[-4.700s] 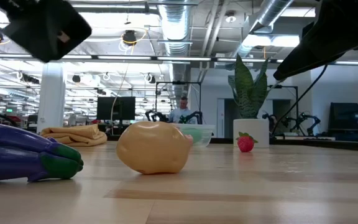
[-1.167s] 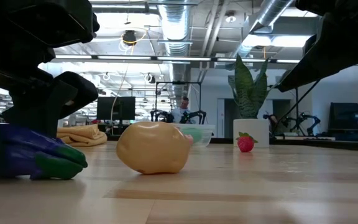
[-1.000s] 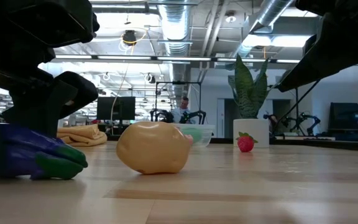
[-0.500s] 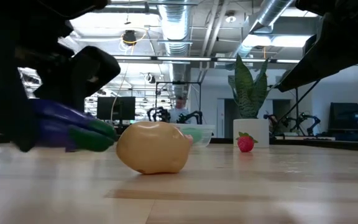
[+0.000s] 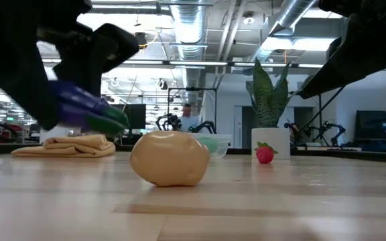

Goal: Pick and placing Produce into tupperware
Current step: Put the eggplant into the transparent bin

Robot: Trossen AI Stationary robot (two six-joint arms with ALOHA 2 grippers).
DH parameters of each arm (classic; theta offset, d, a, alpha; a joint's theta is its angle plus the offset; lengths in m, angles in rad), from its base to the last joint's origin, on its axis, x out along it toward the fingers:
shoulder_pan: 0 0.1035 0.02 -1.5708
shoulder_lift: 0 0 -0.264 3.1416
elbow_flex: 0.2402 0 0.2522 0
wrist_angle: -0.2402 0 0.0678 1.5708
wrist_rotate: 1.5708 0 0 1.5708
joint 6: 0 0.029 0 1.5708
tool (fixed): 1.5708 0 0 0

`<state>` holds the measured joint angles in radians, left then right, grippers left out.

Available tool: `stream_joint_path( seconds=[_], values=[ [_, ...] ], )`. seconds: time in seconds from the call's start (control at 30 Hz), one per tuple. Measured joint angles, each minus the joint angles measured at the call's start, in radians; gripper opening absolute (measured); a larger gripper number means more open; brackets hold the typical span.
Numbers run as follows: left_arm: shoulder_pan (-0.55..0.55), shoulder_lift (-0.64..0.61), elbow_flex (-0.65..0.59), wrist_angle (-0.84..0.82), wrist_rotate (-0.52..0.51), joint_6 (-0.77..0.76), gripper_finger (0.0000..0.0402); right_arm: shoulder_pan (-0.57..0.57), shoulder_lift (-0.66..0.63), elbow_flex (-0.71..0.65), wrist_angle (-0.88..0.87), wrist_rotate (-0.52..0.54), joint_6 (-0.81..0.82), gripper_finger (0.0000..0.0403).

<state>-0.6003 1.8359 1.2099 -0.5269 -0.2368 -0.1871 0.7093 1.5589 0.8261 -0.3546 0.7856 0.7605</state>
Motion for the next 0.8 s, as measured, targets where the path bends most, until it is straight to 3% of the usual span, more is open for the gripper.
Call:
stream_joint_path(
  seconds=[0.2, 0.53, 0.8],
  values=[
    [0.000, -0.001, 0.067, -0.131, -0.154, 0.050, 0.0160, 0.000, 0.000, 0.000, 0.000, 0.000, 0.000, 0.0260],
    [0.010, -0.002, 0.086, -0.270, -0.627, 0.146, 0.0160, 0.000, 0.000, 0.000, 0.000, 0.000, 0.000, 0.0260],
    [0.101, -0.002, 0.082, -0.271, -0.693, 0.232, 0.0160, 0.000, 0.000, 0.000, 0.000, 0.000, 0.000, 0.0260]
  ],
)
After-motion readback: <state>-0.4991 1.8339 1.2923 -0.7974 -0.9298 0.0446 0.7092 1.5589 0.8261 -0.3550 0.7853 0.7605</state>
